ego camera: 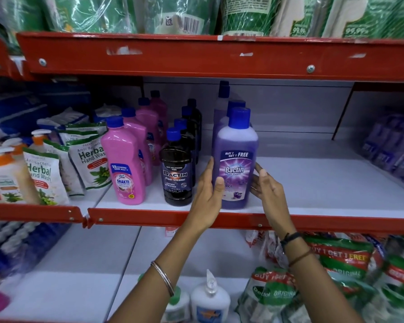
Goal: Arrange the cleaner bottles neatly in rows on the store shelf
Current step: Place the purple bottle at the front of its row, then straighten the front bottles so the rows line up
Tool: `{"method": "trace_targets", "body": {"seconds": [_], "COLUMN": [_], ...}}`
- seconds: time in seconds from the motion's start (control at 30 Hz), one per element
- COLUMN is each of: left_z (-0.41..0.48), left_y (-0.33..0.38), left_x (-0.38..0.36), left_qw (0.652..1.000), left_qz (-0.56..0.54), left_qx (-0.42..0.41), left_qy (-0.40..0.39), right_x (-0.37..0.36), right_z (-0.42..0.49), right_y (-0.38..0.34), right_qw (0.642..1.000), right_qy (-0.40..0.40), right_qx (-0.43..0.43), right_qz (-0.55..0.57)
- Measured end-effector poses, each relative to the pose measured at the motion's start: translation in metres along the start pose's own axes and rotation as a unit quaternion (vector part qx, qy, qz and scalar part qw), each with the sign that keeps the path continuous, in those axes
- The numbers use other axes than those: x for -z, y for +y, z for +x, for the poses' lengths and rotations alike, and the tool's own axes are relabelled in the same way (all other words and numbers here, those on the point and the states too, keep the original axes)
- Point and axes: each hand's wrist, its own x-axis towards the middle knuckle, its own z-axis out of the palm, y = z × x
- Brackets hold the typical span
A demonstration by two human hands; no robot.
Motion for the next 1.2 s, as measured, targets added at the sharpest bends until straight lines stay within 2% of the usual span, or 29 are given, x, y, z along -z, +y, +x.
{"method": "trace_targets", "body": {"seconds": [0.23,0.43,0.6,0.63,0.7,0.77,0.8,0.87,0.97,1.07,1.2], "left_z": [-0.015,-0.032,-0.037,-0.040,-0.047,-0.050,-0.050,-0.044,-0.031,-0.020,-0.022], "left_y": [0.010,0.015,0.020,0.020,0.018,0.017,0.018,0.019,0.011,-0.005,-0.006], "left_x": [0.009,0.009,0.008,0.009,0.016,0.029,0.037,0.056,0.079,0.093,0.099], "left_qw": [0.998,0.996,0.997,0.998,0.999,0.990,0.984,0.981,0.985,0.989,0.998], "left_qz": [0.009,0.056,0.020,0.008,-0.018,-0.020,-0.020,-0.026,-0.022,-0.010,-0.013], "left_qx": [0.003,-0.007,0.012,0.012,-0.008,-0.041,-0.045,-0.019,0.016,0.036,0.018], "left_qy": [-0.068,-0.071,-0.069,-0.056,0.027,0.136,0.173,0.194,0.172,0.141,0.059], "right_x": [0.008,0.012,0.007,0.005,-0.003,-0.018,-0.028,-0.054,-0.100,-0.131,-0.142], "right_z": [-0.016,-0.032,-0.036,-0.038,-0.048,-0.061,-0.067,-0.072,-0.060,-0.041,-0.025], "right_y": [-0.009,-0.017,-0.017,-0.015,-0.014,-0.019,-0.022,-0.026,-0.030,-0.033,-0.033], "right_qw": [1.000,1.000,0.999,0.999,0.992,0.971,0.964,0.969,0.990,0.999,1.000], "right_qy": [-0.024,-0.025,-0.036,-0.015,0.091,0.187,0.187,0.111,-0.002,-0.005,-0.008], "right_qx": [-0.013,-0.013,-0.008,-0.002,0.032,0.128,0.175,0.219,0.143,0.044,-0.011], "right_qz": [0.006,0.007,-0.019,-0.034,-0.081,-0.082,-0.069,-0.032,0.000,-0.026,-0.012]}}
